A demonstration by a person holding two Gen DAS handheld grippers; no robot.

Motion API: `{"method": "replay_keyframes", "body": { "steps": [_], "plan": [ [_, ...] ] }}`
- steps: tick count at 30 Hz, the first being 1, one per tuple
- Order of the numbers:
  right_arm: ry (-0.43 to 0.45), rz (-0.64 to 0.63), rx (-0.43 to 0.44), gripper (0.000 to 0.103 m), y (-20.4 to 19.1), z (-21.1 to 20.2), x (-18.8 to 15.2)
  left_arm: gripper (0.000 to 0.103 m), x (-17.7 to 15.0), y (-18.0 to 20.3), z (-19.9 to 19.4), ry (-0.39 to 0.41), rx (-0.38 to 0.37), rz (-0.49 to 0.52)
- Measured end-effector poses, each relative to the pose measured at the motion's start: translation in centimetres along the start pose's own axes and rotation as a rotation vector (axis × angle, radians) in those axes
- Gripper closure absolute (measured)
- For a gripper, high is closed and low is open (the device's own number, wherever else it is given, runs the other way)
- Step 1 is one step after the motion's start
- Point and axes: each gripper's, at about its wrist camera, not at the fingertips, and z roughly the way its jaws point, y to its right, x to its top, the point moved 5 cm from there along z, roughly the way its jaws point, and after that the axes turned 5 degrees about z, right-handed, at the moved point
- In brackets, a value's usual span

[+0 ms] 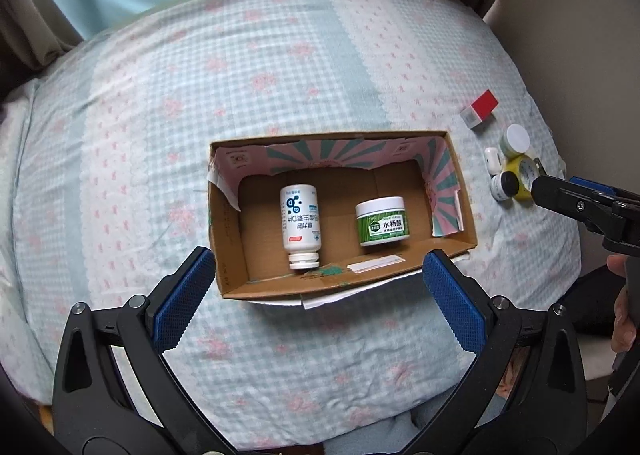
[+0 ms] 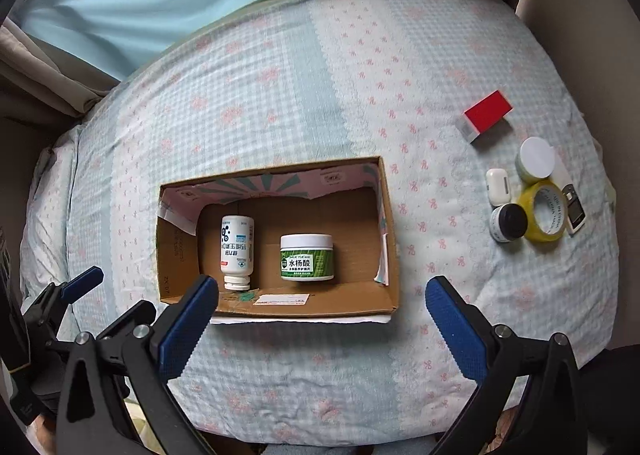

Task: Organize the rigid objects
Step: 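Lift both tools out of the box and move toward the remaining items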

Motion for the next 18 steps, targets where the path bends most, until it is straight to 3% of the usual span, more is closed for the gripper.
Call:
{"method": "replay_keyframes", "body": {
  "steps": [9,18],
  "plan": [
    [0.098,-0.014,0.020,0.000,5.4,-6.5,-1.1,0.000,0.3,5.0,-4.8,0.090,0.058,-0.030],
    [0.150,0.025,-0.030,0.000,16.7,-8.9,-3.2,0.000,2.4,13.3,-4.3,0.101,0.039,-0.002]
  ]
}}
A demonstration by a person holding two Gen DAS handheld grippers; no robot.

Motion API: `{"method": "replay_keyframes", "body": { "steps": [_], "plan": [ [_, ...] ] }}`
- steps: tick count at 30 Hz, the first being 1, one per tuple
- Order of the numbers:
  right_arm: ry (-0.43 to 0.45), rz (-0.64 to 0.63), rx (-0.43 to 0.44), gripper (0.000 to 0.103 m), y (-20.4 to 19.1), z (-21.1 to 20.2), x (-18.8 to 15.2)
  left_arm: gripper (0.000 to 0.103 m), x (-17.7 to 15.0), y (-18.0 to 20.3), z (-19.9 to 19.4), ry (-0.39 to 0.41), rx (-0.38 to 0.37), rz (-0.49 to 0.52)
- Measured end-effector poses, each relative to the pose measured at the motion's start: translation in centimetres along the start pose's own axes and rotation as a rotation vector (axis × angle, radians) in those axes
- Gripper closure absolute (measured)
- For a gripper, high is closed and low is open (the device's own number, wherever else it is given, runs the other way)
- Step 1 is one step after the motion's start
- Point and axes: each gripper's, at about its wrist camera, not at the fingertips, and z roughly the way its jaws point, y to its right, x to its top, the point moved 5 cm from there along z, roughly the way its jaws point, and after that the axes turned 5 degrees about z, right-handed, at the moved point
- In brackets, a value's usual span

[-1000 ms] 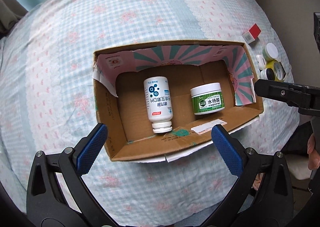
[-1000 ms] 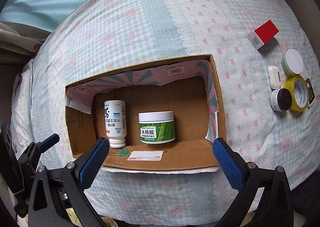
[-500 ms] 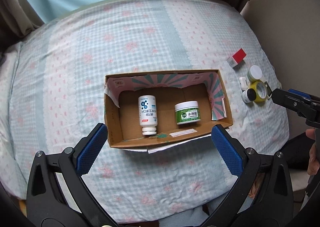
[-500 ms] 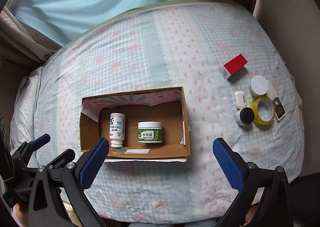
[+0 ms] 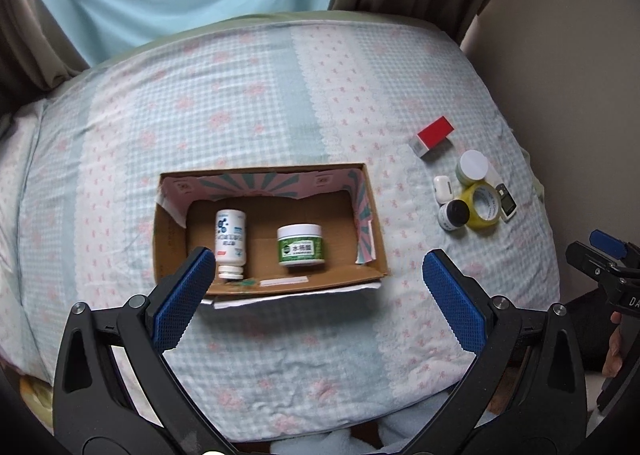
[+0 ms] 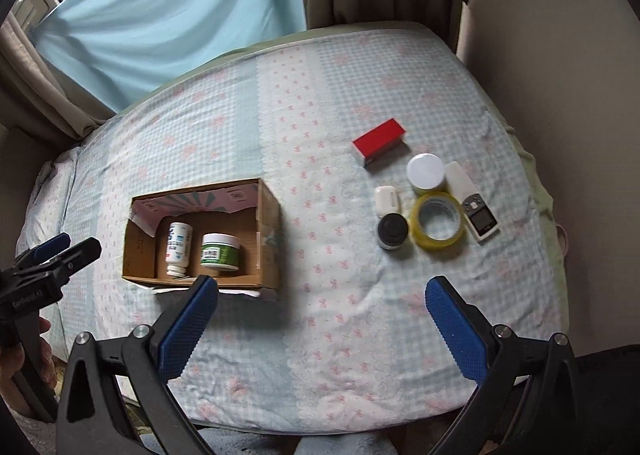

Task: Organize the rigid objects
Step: 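Lift both tools out of the box and move toward the remaining items, then grasp the red box with the left tool while the right tool grasps the yellow tape roll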

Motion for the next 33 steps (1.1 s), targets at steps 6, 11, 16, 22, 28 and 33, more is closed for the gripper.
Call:
{"method": "replay_keyframes", "body": {
  "steps": [6,11,16,22,28,33],
  "plan": [
    [0.013,0.101,-0.016,0.000,6.5,-0.2,0.4,0.000,3.0,5.5,2.1,-0.018,-0.018,0.071],
    [0.013,0.200,-0.014,0.000,10.1,1.2,1.1,0.000,5.4,9.3,4.4,-0.048,-0.025,0.157],
    [-0.016,0.296,0.004,0.000,12.3,3.9,1.9,0.000,8.0,12.6,7.5,-0.077,-0.020,0.270],
    [-0.044,0.416,0.015,0.000,14.3,7.9,2.7,0.000,11.7,16.4,12.2,-0.123,-0.040,0.419],
    [-0.077,0.535,0.013,0.000,15.5,12.8,4.0,0.000,15.1,19.7,17.5,-0.174,-0.075,0.557],
    [-0.122,0.620,-0.026,0.000,16.0,17.5,4.7,0.000,17.1,22.1,23.1,-0.228,-0.094,0.677]
  ]
}}
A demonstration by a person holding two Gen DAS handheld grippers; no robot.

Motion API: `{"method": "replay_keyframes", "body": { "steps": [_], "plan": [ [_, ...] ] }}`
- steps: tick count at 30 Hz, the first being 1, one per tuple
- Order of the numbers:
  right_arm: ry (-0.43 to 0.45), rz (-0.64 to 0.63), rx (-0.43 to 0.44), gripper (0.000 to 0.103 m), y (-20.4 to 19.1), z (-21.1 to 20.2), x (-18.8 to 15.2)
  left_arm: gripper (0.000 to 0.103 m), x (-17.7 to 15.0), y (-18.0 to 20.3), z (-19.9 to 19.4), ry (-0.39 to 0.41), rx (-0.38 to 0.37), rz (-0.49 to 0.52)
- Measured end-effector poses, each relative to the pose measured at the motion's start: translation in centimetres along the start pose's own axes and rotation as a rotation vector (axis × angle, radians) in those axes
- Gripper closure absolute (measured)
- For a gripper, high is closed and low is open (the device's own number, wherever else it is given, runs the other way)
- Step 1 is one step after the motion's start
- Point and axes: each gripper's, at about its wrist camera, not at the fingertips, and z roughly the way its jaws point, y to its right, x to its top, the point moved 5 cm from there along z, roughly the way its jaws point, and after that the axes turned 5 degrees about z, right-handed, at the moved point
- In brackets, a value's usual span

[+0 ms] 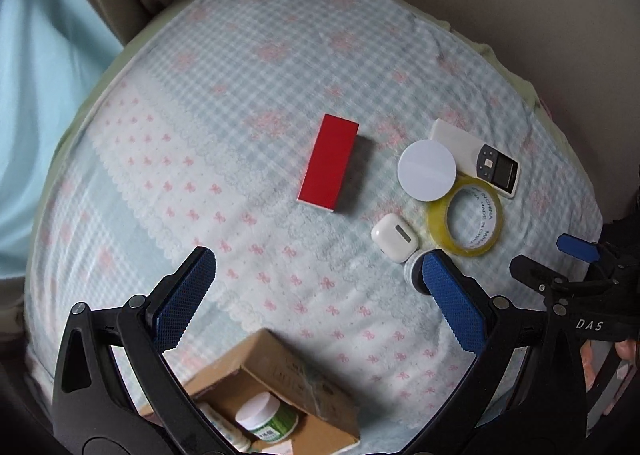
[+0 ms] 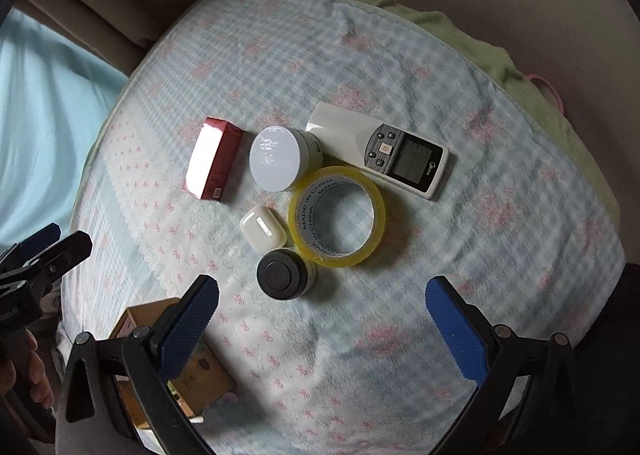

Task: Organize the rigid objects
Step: 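Grasp the red box with the left tool while the right tool grasps the yellow tape roll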

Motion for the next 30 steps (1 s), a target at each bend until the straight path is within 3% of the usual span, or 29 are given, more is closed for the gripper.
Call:
{"method": "replay_keyframes", "body": {
  "steps": [8,12,18,19,21,24,26,28,29,30],
  "plan": [
    [-0.024,0.034,-0.128,0.000,-1.4,6.7,0.6,0.001,3.8,-0.1,8.6,-0.070,-0.024,0.143],
    [-0.009,0.066,-0.220,0.000,-0.9,8.9,0.9,0.004,4.6,-0.1,12.1,-0.101,-0.035,0.170],
    [-0.014,0.066,-0.273,0.000,-0.1,11.2,1.4,0.007,5.2,0.7,15.3,-0.131,-0.057,0.191],
    [-0.018,0.063,-0.278,0.000,0.0,11.6,1.5,0.010,5.3,0.9,15.8,-0.137,-0.063,0.192],
    [-0.030,0.066,-0.283,0.000,0.2,12.2,1.7,0.030,5.2,1.3,16.8,-0.161,-0.062,0.204],
    [-0.047,0.054,-0.284,0.000,0.6,12.7,1.8,0.046,5.2,1.7,17.8,-0.182,-0.066,0.215],
    [-0.053,0.029,-0.293,0.001,0.7,12.8,1.9,0.049,5.4,1.7,17.9,-0.183,-0.063,0.215],
    [-0.061,0.009,-0.316,0.007,1.0,12.9,1.8,0.056,5.4,1.4,18.0,-0.185,-0.056,0.214],
    [-0.063,0.007,-0.310,0.008,1.2,12.9,1.8,0.064,5.4,1.1,18.0,-0.190,-0.046,0.213],
    [-0.063,0.008,-0.304,0.008,1.4,12.8,1.8,0.064,5.4,1.0,18.0,-0.197,-0.048,0.215]
  ]
}}
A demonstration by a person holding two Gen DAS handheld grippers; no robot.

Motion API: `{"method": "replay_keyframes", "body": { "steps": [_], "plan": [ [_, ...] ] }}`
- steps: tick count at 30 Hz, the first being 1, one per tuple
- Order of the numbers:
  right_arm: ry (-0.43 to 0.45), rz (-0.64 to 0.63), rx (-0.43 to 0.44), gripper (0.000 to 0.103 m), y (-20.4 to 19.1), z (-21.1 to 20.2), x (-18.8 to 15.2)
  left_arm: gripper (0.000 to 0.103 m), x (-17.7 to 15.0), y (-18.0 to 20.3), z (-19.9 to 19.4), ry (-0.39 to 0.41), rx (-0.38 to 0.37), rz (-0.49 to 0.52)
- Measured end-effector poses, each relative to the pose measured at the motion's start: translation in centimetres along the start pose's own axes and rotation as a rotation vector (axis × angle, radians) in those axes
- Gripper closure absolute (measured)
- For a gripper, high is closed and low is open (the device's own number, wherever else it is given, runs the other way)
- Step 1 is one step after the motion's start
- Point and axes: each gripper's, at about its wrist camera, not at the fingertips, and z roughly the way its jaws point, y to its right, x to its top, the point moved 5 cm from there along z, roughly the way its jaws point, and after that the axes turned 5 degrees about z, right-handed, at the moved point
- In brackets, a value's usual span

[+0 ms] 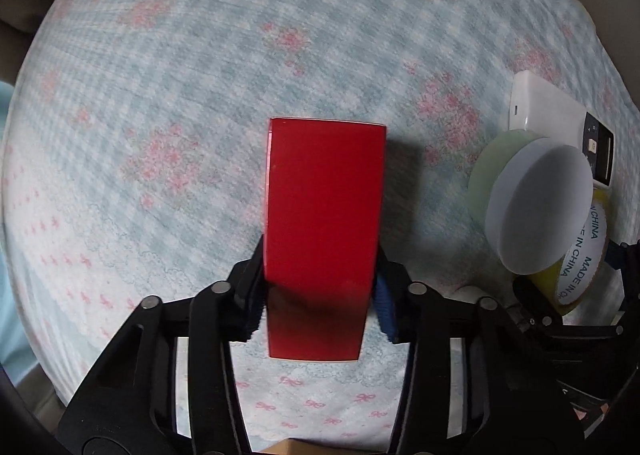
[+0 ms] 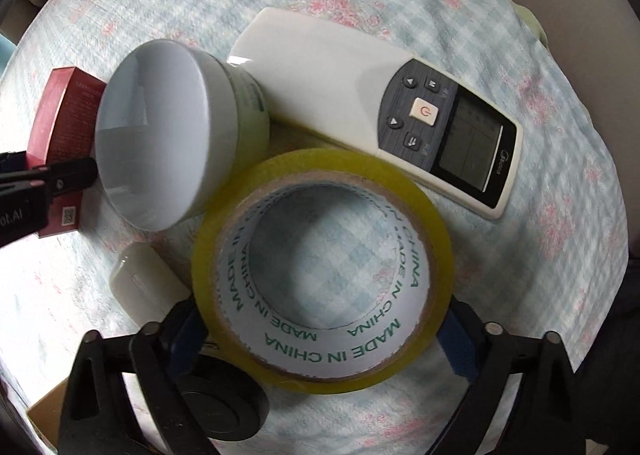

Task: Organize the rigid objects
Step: 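Grasp the red box with the left tool while the right tool grasps the yellow tape roll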

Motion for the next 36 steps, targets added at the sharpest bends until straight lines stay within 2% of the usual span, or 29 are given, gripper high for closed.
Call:
{"method": "replay_keyframes", "body": {
  "steps": [6,19,28,33,36],
  "plan": [
    [-0.006,-0.009,0.001,0.008,0.7,0.1,-0.3,0.065,-0.2,0.2,-0.1,-0.008,0.015,0.031],
    [-0.015,-0.049,0.035,0.009,2.8,-0.7,-1.1,0.065,-1.7,0.2,-2.2,0.024,0.004,-0.009],
    [0.038,-0.089,0.082,0.009,4.7,-5.2,-1.6,0.065,-3.7,1.1,-8.7,0.123,-0.006,-0.105],
    [0.113,-0.181,0.094,0.009,5.6,-9.7,-2.1,0.065,-4.9,2.3,-14.2,0.211,-0.020,-0.170],
    [0.154,-0.240,0.104,0.009,2.7,-13.2,-1.9,0.065,-7.1,3.2,-17.3,0.255,-0.023,-0.214]
  ]
}}
